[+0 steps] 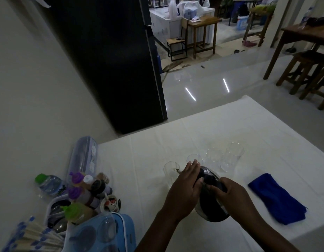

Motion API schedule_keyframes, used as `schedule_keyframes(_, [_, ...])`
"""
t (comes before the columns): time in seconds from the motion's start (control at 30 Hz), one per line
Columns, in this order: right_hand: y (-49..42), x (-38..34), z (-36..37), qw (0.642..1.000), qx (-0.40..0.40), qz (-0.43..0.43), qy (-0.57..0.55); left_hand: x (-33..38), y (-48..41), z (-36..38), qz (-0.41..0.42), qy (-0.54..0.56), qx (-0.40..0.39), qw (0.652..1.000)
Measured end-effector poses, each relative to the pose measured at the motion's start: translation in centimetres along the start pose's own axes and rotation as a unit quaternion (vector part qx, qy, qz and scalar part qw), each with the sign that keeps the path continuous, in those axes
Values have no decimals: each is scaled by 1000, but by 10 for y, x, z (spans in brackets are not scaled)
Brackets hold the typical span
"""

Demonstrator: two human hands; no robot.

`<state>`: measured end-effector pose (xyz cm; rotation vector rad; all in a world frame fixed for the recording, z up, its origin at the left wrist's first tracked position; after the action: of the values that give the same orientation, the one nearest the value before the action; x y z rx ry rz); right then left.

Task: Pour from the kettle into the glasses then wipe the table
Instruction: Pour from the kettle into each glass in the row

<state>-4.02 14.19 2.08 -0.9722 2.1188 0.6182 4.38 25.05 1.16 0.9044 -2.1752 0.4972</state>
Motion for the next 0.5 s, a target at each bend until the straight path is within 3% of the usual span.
schedule_keyframes(0.5, [4, 22, 4, 999, -18, 18, -43, 7, 4, 9, 21, -34, 9, 999])
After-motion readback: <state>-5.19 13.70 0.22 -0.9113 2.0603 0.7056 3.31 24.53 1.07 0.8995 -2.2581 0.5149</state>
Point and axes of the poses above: each hand's wrist, its own y-axis away from the middle knuckle, its own z-axis out of the palm, x = y × z, the point moved 7 cm from there along -y, towards the middle knuckle, and after that the axes turned 7 degrees about x, right-handed, at the moved point
